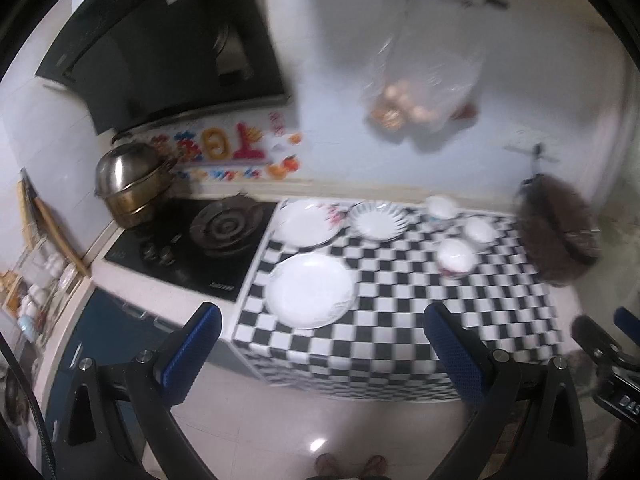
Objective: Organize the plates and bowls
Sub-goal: 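Grasp the grey-swirl white plate rim with the left tool while the right tool grasps it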
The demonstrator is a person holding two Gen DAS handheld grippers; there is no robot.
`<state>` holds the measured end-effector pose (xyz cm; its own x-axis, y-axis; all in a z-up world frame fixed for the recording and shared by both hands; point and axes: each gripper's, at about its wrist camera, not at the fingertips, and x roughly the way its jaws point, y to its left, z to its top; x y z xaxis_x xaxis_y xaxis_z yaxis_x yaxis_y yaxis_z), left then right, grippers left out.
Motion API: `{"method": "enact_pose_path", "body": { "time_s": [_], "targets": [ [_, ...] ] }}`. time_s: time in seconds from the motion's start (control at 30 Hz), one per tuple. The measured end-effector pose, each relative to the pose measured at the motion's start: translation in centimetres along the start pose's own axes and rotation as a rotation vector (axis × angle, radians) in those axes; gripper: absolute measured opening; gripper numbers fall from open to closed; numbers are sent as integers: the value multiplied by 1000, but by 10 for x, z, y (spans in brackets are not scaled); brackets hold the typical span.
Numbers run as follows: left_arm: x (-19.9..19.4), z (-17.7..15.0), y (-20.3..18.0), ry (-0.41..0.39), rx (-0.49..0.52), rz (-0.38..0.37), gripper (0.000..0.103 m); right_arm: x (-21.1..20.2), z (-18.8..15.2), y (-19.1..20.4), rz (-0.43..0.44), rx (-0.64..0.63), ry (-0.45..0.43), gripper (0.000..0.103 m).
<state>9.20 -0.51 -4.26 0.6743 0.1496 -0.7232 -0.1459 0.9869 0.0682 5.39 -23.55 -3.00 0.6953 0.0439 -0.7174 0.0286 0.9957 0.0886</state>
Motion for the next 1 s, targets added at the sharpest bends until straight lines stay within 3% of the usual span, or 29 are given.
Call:
{"method": "enact_pose_path", "body": {
  "time_s": [0.37,0.67,0.87,1.0],
  "targets": [
    [154,13,36,191,-30,89,103,198,14,37,106,-90,257,103],
    [315,25,82,448,-36,-17,101,375,17,87,151,-16,498,100],
    [411,18,105,608,-18,-103,92,475,8,114,193,77,664,94],
    [455,12,112,687,5,-145,69,520,0,130,206,124,751,88]
  ]
}}
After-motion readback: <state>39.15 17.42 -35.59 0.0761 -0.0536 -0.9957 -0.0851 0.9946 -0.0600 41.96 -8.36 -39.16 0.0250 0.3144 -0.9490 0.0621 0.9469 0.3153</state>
